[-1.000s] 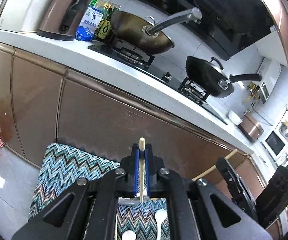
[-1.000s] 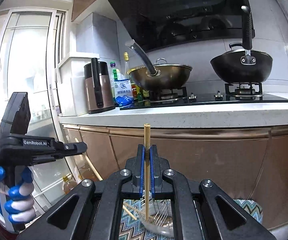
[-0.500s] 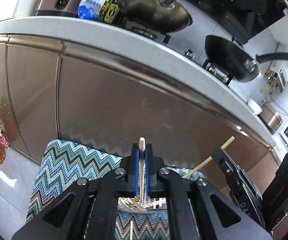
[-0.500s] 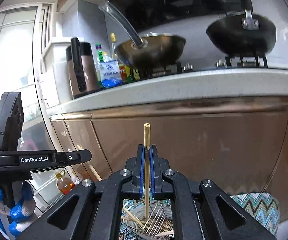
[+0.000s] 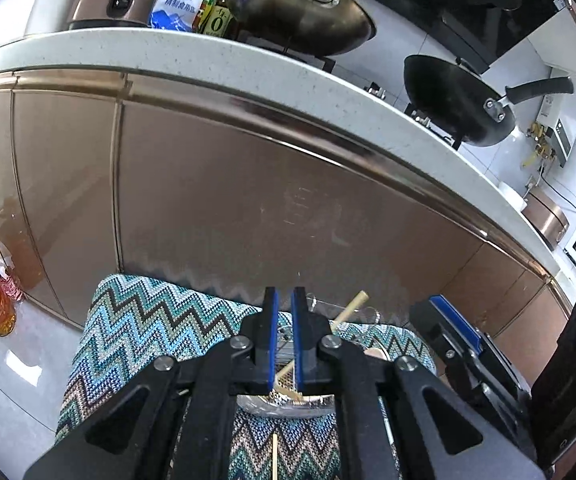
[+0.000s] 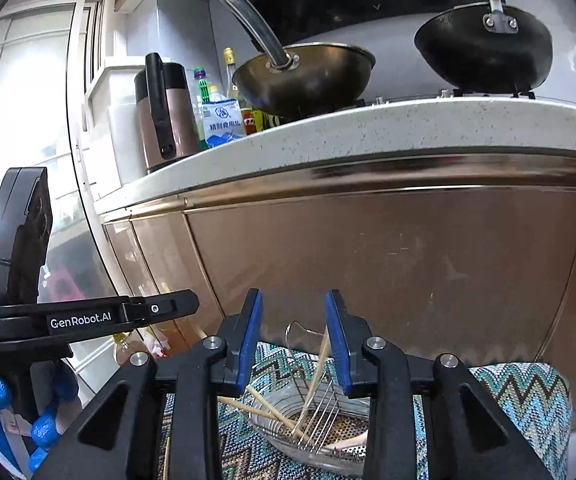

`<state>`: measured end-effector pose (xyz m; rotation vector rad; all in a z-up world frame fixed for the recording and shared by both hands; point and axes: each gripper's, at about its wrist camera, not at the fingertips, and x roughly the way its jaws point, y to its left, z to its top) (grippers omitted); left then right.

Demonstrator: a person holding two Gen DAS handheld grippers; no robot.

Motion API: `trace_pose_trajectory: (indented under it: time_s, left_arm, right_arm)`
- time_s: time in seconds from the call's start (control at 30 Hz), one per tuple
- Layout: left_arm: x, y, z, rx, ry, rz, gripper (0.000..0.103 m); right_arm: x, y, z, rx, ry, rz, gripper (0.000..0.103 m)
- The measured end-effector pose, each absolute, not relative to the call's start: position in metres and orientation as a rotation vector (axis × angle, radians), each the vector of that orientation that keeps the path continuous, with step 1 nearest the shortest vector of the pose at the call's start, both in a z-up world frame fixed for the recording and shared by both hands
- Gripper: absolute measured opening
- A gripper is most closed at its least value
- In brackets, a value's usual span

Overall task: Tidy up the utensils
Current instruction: 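Lower the chopsticks into the wire holder and open both tools, then withdraw both open tools from the holder toward the remaining chopsticks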

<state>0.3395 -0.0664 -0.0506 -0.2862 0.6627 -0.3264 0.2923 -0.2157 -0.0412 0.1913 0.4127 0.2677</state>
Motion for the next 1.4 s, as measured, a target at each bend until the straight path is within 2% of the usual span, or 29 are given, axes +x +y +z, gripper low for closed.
trace_pose_trajectory:
  time_s: [0.3, 0.5, 0.53, 0.6, 0.63, 0.67, 1.4]
  left_arm:
    - [0.289, -0.051, -0.030, -0.300, 0.636, -0.318, 0.007]
    - [0.249, -0.044, -0.016, -0.287, 0.609, -0.293, 0.007]
    - [0.242, -0.042, -0.015, -0.288, 0.602, -0.288, 0.009]
    - [0.229, -0.037, -0.013, -0.288, 0.594, -0.281, 0.021]
    - [0.223, -0.035, -0.013, -0.290, 0.591, -0.276, 0.031]
    - [0.218, -0.033, -0.013, -0.292, 0.589, -0.271, 0.035]
    - [0.148, -0.001, -0.037, -0.311, 0.584, -0.109, 0.036]
  right_arm:
    - [0.246, -0.223, -0.025, 0.219, 0.399, 0.252, 0.033]
    - [0.211, -0.227, -0.017, 0.256, 0.391, 0.246, 0.037]
    - [0.204, -0.227, -0.016, 0.258, 0.390, 0.247, 0.037]
    - [0.191, -0.225, -0.013, 0.261, 0.386, 0.247, 0.038]
    - [0.187, -0.226, -0.012, 0.263, 0.385, 0.247, 0.039]
    - [0.181, -0.225, -0.010, 0.266, 0.383, 0.248, 0.040]
    - [0.109, -0.242, -0.030, 0.388, 0.380, 0.122, 0.046]
